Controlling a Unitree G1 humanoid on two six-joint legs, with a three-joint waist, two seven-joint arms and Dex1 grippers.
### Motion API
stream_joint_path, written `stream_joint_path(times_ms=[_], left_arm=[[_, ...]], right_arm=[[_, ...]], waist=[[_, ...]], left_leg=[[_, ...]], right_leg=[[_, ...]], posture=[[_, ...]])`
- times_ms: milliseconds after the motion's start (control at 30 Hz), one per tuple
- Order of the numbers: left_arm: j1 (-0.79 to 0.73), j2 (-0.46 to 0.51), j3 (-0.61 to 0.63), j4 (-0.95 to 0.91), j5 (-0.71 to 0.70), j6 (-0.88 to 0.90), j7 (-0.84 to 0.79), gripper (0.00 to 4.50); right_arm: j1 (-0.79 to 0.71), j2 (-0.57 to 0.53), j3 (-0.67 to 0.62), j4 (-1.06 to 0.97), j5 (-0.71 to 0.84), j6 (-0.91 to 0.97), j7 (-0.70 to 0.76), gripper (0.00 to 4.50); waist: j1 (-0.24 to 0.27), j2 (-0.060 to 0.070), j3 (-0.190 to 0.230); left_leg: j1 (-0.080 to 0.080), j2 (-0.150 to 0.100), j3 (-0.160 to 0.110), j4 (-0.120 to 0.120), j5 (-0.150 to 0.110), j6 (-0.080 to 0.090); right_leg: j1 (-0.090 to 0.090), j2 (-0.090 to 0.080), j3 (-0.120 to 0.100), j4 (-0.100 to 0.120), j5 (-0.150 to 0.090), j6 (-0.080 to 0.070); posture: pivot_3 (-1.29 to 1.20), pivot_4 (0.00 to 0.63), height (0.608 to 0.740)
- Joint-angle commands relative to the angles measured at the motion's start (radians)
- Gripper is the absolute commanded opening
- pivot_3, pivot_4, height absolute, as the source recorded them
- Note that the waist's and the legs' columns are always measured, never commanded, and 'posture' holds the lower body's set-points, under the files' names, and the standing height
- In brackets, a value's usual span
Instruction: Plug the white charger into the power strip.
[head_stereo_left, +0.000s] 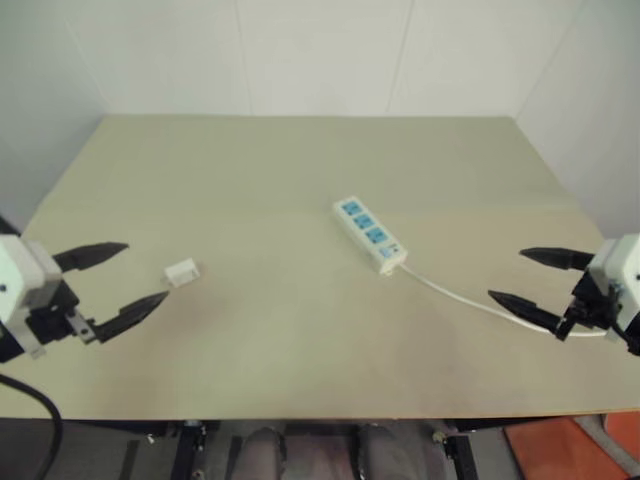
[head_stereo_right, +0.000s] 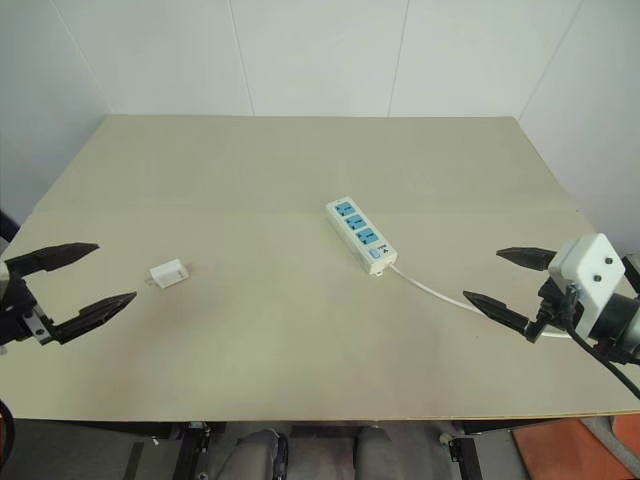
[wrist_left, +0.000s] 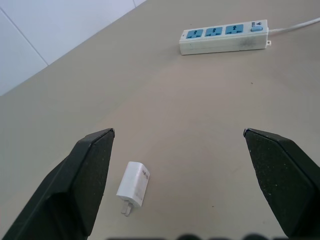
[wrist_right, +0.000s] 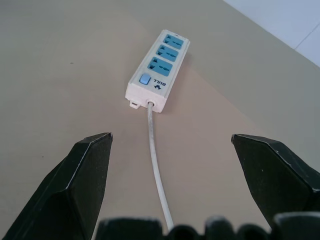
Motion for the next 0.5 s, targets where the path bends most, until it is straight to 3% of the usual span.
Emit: stream_joint_path(times_ms=[33,300,500], left_arm=[[-0.012,0.017,0.008,-0.027,-0.019,0.002,0.008,4.50],[-0.026,0.021,-0.006,-0.025,-0.035,-0.001,0.008,4.50],[-0.092,0.023,-0.089,0.000,-0.033,-0.024,0.006,4.50]], right_arm=[[0.004,-0.012,-0.028,-0.031,0.004,0.005,-0.007,4.46],[0.009,-0.012,-0.029,-0.038,0.011,0.009,-0.009,4.46],[-0.053,0.056,0.110,-0.030,-0.015,0.007,-0.079,4.46]], waist=[[0.000,0.000,0.000],[0.001,0.000,0.000],[-0.001,0.000,0.000]], left_leg=[[0.000,0.000,0.000,0.000,0.000,0.000],[0.000,0.000,0.000,0.000,0.000,0.000],[0.001,0.000,0.000,0.000,0.000,0.000]], right_leg=[[0.000,0.000,0.000,0.000,0.000,0.000],[0.000,0.000,0.000,0.000,0.000,0.000],[0.000,0.000,0.000,0.001,0.000,0.000]], posture=[[0.00,0.150,0.740],[0.00,0.150,0.740],[0.00,0.150,0.740]])
